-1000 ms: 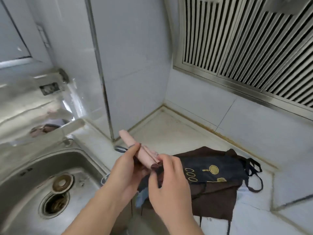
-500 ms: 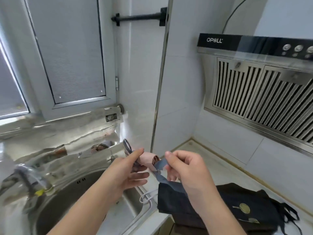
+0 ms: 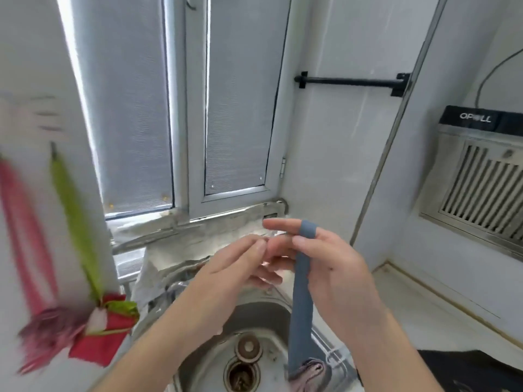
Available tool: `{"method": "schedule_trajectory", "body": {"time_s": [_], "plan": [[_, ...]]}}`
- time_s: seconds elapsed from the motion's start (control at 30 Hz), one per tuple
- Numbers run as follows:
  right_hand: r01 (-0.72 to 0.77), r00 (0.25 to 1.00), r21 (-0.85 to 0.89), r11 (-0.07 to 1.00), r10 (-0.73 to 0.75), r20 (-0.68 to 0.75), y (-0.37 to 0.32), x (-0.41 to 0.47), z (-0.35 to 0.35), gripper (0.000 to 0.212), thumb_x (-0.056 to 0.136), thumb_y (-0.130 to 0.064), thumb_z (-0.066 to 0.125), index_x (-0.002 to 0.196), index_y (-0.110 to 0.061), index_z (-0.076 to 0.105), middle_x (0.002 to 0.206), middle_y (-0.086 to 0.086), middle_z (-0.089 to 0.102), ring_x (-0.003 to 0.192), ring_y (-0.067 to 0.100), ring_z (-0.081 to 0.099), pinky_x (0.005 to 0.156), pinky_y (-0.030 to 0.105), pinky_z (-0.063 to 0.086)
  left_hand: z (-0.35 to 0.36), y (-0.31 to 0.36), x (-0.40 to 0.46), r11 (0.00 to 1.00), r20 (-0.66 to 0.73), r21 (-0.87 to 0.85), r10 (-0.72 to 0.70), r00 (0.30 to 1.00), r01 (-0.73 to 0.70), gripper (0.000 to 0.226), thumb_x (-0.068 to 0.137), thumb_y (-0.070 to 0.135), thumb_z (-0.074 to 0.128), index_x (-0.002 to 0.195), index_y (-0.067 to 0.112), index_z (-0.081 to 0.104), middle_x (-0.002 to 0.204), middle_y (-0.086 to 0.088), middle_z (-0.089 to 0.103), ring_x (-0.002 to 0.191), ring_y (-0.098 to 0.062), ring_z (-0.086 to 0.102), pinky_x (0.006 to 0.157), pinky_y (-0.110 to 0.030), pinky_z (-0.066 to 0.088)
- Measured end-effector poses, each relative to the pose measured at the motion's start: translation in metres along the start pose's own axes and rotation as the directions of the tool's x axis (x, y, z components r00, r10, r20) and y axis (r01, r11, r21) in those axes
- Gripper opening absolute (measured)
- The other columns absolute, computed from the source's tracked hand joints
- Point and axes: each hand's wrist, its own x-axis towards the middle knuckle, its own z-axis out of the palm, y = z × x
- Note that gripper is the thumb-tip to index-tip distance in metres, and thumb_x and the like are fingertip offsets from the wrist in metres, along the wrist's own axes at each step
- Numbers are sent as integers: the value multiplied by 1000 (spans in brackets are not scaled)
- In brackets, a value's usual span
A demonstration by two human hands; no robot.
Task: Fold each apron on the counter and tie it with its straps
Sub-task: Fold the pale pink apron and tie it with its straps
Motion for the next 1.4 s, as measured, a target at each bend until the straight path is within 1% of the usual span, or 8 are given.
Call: {"method": "schedule_trajectory", "body": {"time_s": [0.13,0.27,0.4,0.57,0.77,0.97,1.1,1.4], "plan": [[65,980,-303,951,-4,197,-10,8,64,64,79,-8,41,135,-20,70,139,2,65,134,24,57,108,41,49,-52,18,-26,997,63,54,57,996,-61,34,102,31,58,134,27,66,124,-4,74,119,-22,69,104,-46,52],[280,959,-814,509,-121,255,-10,14,130,58,86,-18,39,133,-32,69,142,-24,56,139,-8,41,116,29,39,-86,36,-54,979,-67,154,142,988,-130,26,96,-1,59,111,13,74,97,-9,79,94,-23,76,81,-34,60],[288,954,-906,309,-174,244,-14,25,193,42,91,-40,36,105,-27,73,137,-29,61,120,-5,54,97,26,48,-131,68,-97,977,-265,167,175,948,-133,15,93,1,57,87,1,71,50,-1,48,41,-17,44,43,-24,39],[284,954,-843,456,-220,203,-18,37,252,36,90,-35,43,122,-42,59,78,-4,70,63,20,62,62,48,56,-175,105,-134,968,-369,177,230,901,-175,14,90,19,70,85,6,71,52,-2,44,39,-15,36,44,-29,33],[247,903,-962,114,-388,186,-8,77,312,24,97,-27,53,117,-31,65,90,-4,63,80,29,62,68,37,53,-238,133,-142,934,-611,343,305,731,-104,23,104,16,61,82,9,63,55,2,39,40,-19,38,46,-30,41],[463,831,-867,182,-430,354,12,130,342,39,86,4,54,115,-18,66,113,5,61,94,31,61,72,36,48,-279,150,-127,892,-778,422,266,569,160,24,94,16,56,75,8,68,52,-2,57,44,-25,57,50,-44,60],[536,835,-789,301,-328,443,32,149,349,26,84,4,57,100,-12,68,98,5,66,90,23,60,78,42,56,-287,143,-126,597,-746,640,331,578,484,28,86,28,56,74,9,74,70,-5,75,64,-30,69,60,-45,60],[468,881,-665,582,-372,294,34,159,344,26,89,1,56,95,-15,76,90,-6,71,85,8,65,78,23,55,-292,122,-102,453,-697,717,435,570,531,47,102,34,51,65,8,63,60,-7,68,56,-29,64,51,-41,57]]}}
